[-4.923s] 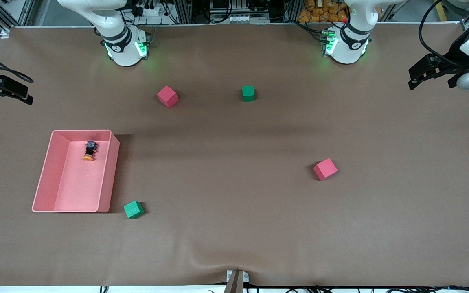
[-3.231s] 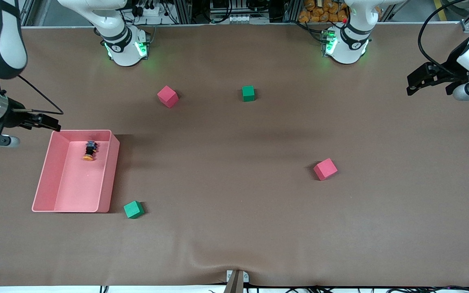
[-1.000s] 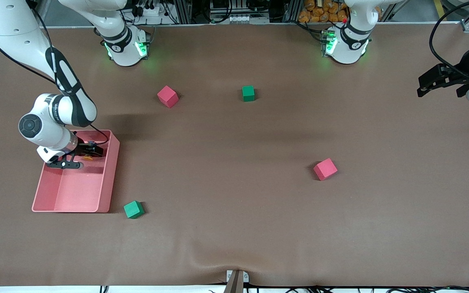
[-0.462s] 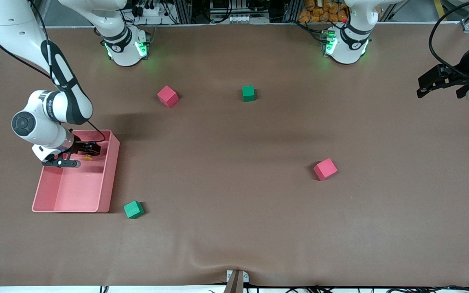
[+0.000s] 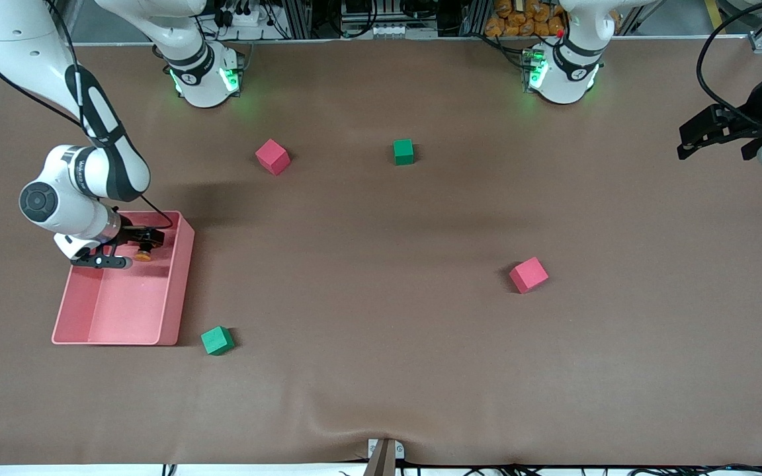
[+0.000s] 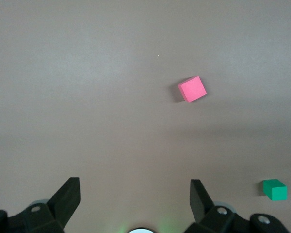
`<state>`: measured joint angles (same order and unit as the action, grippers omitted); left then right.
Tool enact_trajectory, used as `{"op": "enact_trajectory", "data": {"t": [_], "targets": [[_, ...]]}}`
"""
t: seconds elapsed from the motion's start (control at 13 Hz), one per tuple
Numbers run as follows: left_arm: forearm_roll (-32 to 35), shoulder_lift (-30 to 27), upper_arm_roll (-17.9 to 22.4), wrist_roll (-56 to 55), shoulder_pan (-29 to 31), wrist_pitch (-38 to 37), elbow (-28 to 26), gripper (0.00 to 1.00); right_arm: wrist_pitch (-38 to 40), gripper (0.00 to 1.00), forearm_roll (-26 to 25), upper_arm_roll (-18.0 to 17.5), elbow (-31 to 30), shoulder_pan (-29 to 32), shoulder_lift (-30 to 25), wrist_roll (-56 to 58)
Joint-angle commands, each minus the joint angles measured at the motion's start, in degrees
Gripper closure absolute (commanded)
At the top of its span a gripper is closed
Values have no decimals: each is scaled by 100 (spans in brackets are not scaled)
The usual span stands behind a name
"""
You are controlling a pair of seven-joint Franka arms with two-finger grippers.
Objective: Place and upright button with both arms
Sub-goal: 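Close the right gripper on the button's blue base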
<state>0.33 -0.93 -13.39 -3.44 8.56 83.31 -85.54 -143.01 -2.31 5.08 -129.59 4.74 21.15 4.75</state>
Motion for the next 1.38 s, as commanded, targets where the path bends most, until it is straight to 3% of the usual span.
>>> {"op": "enact_trajectory", "data": {"t": [0.0, 0.08, 0.38, 0.46, 0.54, 0.69, 1.0, 1.31], "targets": [[11, -91, -23, -25, 23, -34, 12, 0, 71, 0, -77, -51, -119, 97, -102, 53], [2, -92, -23, -25, 23, -43, 20, 0, 106, 3, -77, -51, -119, 88, -93, 53], [2, -74, -23, -25, 32, -43, 29, 0, 115, 73, -59, -60, -111, 88, -85, 44], [-24, -57, -32, -25, 23, -43, 29, 0, 106, 87, -59, -60, -111, 79, -85, 44], [-42, -65, -23, -43, 14, -43, 29, 0, 115, 95, -59, -60, -111, 88, -85, 44], [-42, -57, -32, -130, 14, -52, 29, 0, 194, 100, -59, -60, -111, 79, -85, 44], [-60, -4, -190, -534, -12, 1, 73, 0, 212, 100, -59, -60, -14, 44, -93, 53], [-77, 5, -392, -649, -21, 27, 56, 0, 930, 100, -59, -77, 828, 9, -146, 377]]}}
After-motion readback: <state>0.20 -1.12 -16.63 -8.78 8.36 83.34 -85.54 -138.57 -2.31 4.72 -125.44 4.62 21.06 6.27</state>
